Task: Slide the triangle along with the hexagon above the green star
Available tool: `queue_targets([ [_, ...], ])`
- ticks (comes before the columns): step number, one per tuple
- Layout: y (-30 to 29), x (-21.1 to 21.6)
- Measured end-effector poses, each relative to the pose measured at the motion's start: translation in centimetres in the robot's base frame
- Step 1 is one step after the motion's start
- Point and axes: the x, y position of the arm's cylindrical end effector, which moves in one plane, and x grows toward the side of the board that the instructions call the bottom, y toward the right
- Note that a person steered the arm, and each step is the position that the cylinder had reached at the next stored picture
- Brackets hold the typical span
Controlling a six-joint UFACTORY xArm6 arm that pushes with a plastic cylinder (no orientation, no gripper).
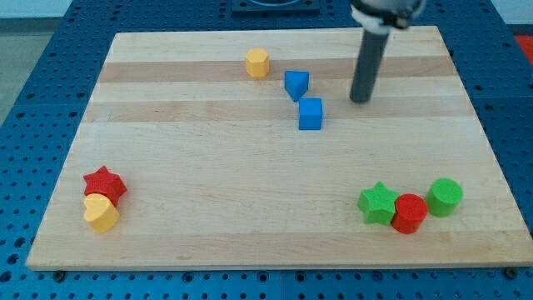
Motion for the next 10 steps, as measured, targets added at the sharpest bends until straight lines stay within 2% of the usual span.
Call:
queue_targets([
  [1,-4.2,-8.2],
  [2,-10.1,-11.7],
  [3,-11.2,-11.7],
  [4,-16.1,-11.7],
  [5,-18.1,-11.4],
  [6,-20.2,-10.0],
  [7,-20.3,-9.3],
  [10,-11.4,-2.6],
])
